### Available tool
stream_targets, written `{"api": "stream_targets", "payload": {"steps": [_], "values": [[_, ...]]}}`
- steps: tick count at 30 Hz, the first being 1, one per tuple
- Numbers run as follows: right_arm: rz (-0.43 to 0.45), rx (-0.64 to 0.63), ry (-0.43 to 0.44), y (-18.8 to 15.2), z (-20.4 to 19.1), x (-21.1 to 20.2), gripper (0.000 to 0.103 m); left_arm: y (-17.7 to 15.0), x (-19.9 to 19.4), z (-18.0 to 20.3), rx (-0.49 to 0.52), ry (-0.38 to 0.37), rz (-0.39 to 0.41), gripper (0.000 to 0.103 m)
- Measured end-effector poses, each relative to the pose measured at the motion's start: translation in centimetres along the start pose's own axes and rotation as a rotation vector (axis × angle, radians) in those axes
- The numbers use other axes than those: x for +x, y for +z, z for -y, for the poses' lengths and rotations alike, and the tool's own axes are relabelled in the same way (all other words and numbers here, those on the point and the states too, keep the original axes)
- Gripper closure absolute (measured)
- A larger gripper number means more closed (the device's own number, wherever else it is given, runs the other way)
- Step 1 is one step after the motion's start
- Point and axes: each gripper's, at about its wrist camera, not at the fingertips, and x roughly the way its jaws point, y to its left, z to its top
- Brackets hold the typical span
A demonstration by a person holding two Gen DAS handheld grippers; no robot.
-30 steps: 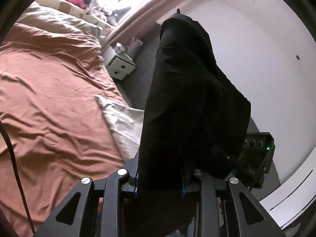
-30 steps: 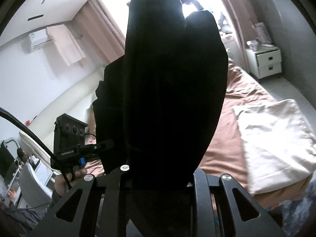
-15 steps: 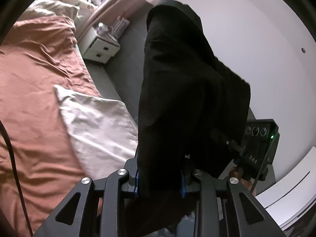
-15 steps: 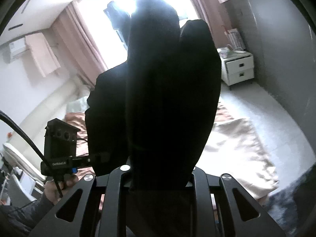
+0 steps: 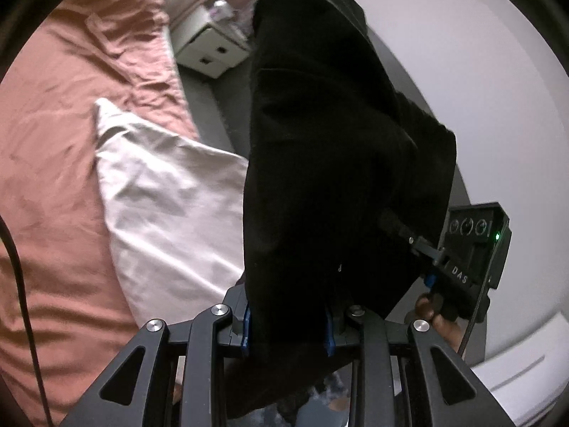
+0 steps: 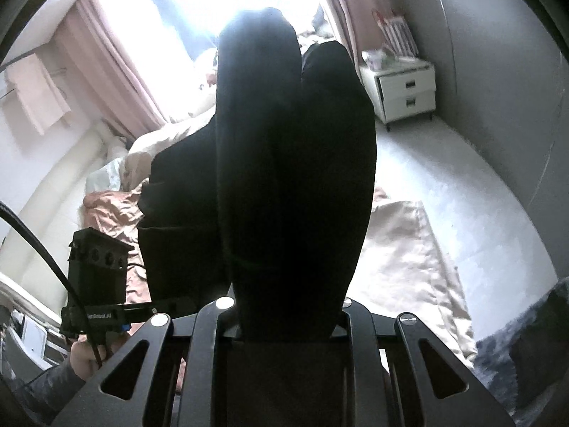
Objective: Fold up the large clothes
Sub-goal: 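Lower the shirt onto the white sheet, opening the right tool then the left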
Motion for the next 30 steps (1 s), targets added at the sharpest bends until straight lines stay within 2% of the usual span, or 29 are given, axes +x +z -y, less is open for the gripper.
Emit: {"api": "stream_targets", "payload": {"steps": [3, 7, 9, 11, 13, 15, 17, 20, 24, 30], "values": [[-0.038, 0.034, -0.019, 0.6, 1.2, 3.2, 0.085, 1.0, 1.9, -2.8, -0.059, -0.003, -0.008, 0.073], [-0.064, 0.086, -0.069, 1.6, 2.6, 5.8, 0.084, 1.8, 3.8, -4.7, -0.066, 0.014, -0.026, 0.073], [-0.072, 0.103, -0.114, 2.5, 2.0, 5.9, 0.08, 2.2, 4.3, -5.7, -0.087, 0.02, -0.015, 0.073], [-0.07, 0.138, -0.167, 2.5, 2.1, 6.8, 0.07, 2.4, 4.9, -6.8, -0.112, 0.03, 0.001, 0.073], [-0.07, 0.157, -0.267, 2.2, 1.3, 7.1, 0.044, 2.3, 5.7, -7.7, -0.125, 0.046, -0.01, 0.073], [-0.048, 0.171, -0.327, 2.3, 0.7, 6.9, 0.024, 2.3, 6.6, -8.6, -0.125, 0.094, -0.037, 0.071], [-0.019, 0.201, -0.336, 2.1, 0.1, 5.8, 0.024, 2.2, 6.9, -9.7, -0.147, 0.143, -0.04, 0.067], [-0.002, 0.234, -0.368, 0.7, -0.7, 3.2, 0.024, 1.8, 6.5, -11.3, -0.209, 0.153, -0.028, 0.063], [0.003, 0.245, -0.364, -3.9, -0.5, 1.3, 0.024, 0.6, 5.5, -11.3, -0.184, 0.201, -0.02, 0.057], [0.003, 0.342, -0.341, -10.7, 1.2, -2.6, 0.024, -2.6, 3.9, -10.0, -0.145, 0.26, -0.008, 0.056]]}}
